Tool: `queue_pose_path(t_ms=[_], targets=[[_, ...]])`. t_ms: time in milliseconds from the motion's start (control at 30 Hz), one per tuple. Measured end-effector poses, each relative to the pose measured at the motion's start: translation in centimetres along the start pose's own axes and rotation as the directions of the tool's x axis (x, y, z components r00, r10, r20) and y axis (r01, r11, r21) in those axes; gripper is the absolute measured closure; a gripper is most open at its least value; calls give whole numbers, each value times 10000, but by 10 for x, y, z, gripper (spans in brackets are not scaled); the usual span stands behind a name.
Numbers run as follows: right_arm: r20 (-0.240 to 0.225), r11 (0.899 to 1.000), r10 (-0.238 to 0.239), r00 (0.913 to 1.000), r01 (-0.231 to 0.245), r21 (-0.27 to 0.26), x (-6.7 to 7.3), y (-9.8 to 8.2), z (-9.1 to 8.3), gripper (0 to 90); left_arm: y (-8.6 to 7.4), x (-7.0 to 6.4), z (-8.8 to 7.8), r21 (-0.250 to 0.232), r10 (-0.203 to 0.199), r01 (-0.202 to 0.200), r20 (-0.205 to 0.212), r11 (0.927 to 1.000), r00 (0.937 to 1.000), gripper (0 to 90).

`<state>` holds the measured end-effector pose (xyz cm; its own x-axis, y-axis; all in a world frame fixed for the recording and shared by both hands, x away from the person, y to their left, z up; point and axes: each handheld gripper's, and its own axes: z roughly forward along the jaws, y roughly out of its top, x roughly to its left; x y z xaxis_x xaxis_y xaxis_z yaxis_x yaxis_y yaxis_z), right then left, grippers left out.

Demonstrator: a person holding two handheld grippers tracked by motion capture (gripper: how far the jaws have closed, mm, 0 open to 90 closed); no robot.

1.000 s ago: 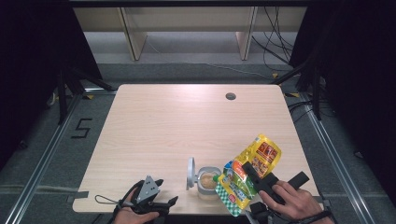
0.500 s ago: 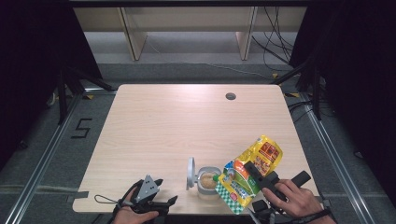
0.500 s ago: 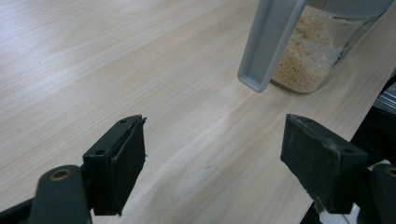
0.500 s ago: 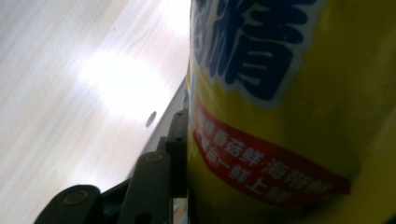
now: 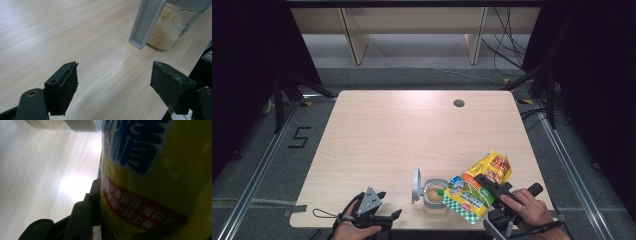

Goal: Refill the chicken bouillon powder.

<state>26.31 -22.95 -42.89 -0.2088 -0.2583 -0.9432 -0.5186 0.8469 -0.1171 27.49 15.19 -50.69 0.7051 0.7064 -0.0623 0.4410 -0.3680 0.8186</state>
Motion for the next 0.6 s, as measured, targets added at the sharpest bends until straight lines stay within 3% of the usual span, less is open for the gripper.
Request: queue_pose_path(t_ms=[33,67,100,200,233,267,300,333,500,567,600], targets=[[130,9980,-498,9987,502,-377,-4,-2,2,666,0,0,0,-2,-13,13,11,10000,10000,212],[-51,9997,-74,10000,73,-227,-1,-3,2,666,0,0,0,-35,-39,39,14,10000,10000,212],[-89,9987,330,9994,-333,-396,0,-5,2,667,0,0,0,-35,-41,41,13,10000,10000,212],[-176,9949,726,9972,-737,-694,-1,-8,3,667,0,0,0,-36,-76,76,34,10000,10000,212],[-203,9922,1001,9948,-1013,-728,0,-9,4,667,0,0,0,7,-68,68,38,10000,10000,212],[-340,9834,1628,9861,-1650,-760,3,-10,3,668,0,0,0,22,-66,66,42,10000,10000,212],[-248,9819,1547,9877,-1564,-1067,2,-12,5,668,0,-1,0,-69,-146,146,22,9999,9999,212],[-479,9733,1975,9791,-2017,-1097,5,-13,6,668,0,-1,1,-44,-189,189,31,9998,9998,212],[-591,9706,2032,9773,-2090,-1194,2,-19,7,671,0,1,0,72,-21,21,-3,10000,10000,212],[-811,9501,2797,9566,-2880,-1201,6,-23,8,672,0,1,0,102,-55,56,-49,9999,10000,212],[-748,9466,2784,9576,-2867,-1474,6,-25,10,672,0,1,0,82,-52,53,-20,10000,10000,212]])
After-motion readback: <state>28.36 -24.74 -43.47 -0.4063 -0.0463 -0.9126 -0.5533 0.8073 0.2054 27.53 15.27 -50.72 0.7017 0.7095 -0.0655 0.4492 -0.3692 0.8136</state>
